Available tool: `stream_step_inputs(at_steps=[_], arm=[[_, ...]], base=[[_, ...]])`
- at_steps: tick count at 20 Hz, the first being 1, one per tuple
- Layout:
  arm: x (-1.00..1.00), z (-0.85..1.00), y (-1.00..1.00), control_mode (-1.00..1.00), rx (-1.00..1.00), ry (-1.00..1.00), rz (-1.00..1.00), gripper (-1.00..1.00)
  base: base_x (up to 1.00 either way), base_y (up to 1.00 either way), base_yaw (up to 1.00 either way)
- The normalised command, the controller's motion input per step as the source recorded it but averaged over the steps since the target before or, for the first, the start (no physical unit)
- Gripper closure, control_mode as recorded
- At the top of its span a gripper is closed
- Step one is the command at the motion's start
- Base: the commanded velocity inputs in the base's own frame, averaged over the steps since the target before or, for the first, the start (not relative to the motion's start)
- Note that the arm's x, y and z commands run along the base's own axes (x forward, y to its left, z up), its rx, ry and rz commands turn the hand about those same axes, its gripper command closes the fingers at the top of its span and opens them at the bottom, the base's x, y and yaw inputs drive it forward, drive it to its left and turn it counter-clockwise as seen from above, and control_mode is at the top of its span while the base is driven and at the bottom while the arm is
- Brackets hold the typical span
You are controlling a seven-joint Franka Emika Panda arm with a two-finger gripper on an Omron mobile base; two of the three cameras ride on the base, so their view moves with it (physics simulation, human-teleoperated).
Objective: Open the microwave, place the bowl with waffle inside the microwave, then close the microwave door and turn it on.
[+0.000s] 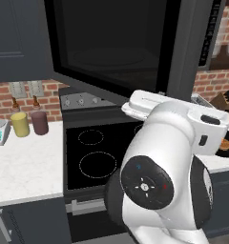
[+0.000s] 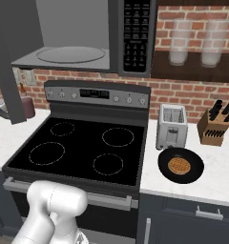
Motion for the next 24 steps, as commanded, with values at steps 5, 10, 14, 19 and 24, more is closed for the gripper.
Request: stream_step_inputs(at_steps=[5, 10, 14, 19, 24], arm=[[-0.62, -0.01, -0.48, -1.0, -0.01, 0.13, 0.22, -1.0], [-0.17, -0.02, -1.0, -1.0, 0.06, 0.01, 0.32, -1.0], [-0.21, -0.08, -0.98, -1.0, 0.15, 0.0, 0.39, -1.0], [-0.06, -0.2, -0.36, -1.0, 0.06, 0.04, 0.77, -1.0], [0.01, -0.22, -0.01, -1.0, 0.03, 0.03, 0.93, -1.0]], base=[[0.0, 0.0, 0.0], [0.0, 0.0, 0.0], [0.0, 0.0, 0.0], [0.0, 0.0, 0.0], [0.0, 0.0, 0.0]])
